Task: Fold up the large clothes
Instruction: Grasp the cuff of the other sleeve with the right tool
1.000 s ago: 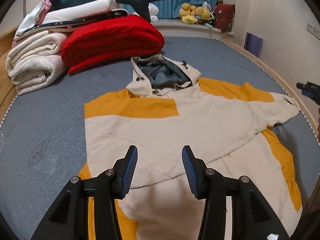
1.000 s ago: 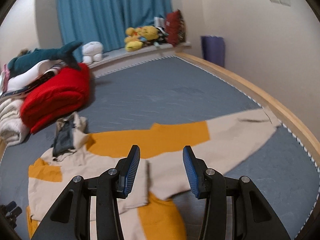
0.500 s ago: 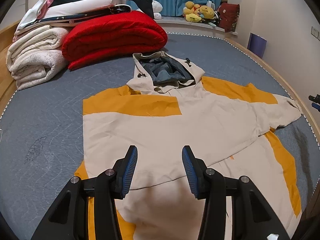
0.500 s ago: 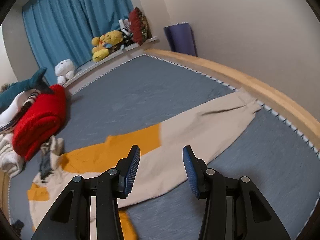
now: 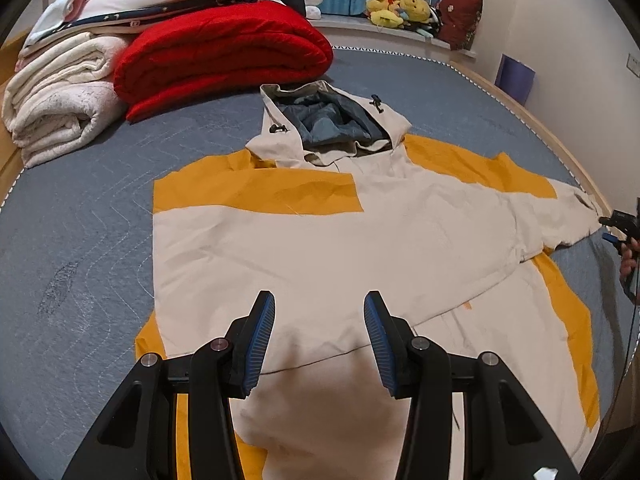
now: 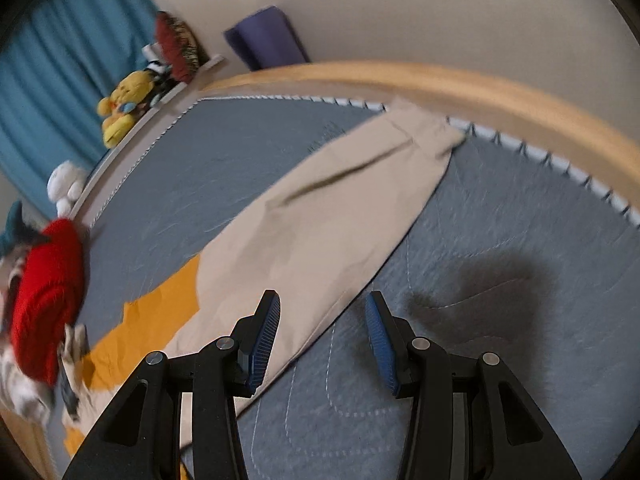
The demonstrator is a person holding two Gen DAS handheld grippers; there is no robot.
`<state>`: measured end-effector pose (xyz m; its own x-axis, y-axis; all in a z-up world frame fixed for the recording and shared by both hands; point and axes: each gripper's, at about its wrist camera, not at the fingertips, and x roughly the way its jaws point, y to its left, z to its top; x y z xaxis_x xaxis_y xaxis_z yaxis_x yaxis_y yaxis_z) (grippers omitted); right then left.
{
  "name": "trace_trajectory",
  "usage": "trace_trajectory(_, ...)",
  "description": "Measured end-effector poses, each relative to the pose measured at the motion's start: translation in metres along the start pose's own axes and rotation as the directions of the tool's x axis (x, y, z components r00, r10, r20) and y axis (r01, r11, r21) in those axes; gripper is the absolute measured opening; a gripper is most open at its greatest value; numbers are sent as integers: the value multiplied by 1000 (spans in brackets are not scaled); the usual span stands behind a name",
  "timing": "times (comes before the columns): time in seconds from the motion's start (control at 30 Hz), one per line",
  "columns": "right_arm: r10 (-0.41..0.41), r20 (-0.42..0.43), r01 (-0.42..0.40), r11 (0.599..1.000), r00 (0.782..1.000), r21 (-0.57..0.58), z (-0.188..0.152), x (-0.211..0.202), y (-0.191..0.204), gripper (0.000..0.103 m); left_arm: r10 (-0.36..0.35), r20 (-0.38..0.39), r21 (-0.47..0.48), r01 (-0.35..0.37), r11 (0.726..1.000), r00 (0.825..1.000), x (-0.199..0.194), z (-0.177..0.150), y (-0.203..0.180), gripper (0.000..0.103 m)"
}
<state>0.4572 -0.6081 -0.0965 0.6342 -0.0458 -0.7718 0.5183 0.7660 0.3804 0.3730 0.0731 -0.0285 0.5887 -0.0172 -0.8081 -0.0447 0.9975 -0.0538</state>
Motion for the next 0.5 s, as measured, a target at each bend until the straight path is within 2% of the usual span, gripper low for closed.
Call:
trace_trajectory(0.07,24,-74,-22,999,997,37,3,25,-10,46,-2,-2,10,2,1000,1000,1,-1,-1,44)
trace_trajectory(0.13,-3,-112,9,998,994,58,7,45,-19,46,-4,-7,23,4,1000,1000,3,-1,-2,44)
trace_trajectory(0.33,6,-56,0,995,998,96,18,61,-30,46,3,-31,37,-2,999,1000,13,-3,-2,44)
trace_trajectory(0.5,3,-18,-1,991,1000,134,31,69,-32,46,15,-19,40,-14,999,1000,12,-2,0,44)
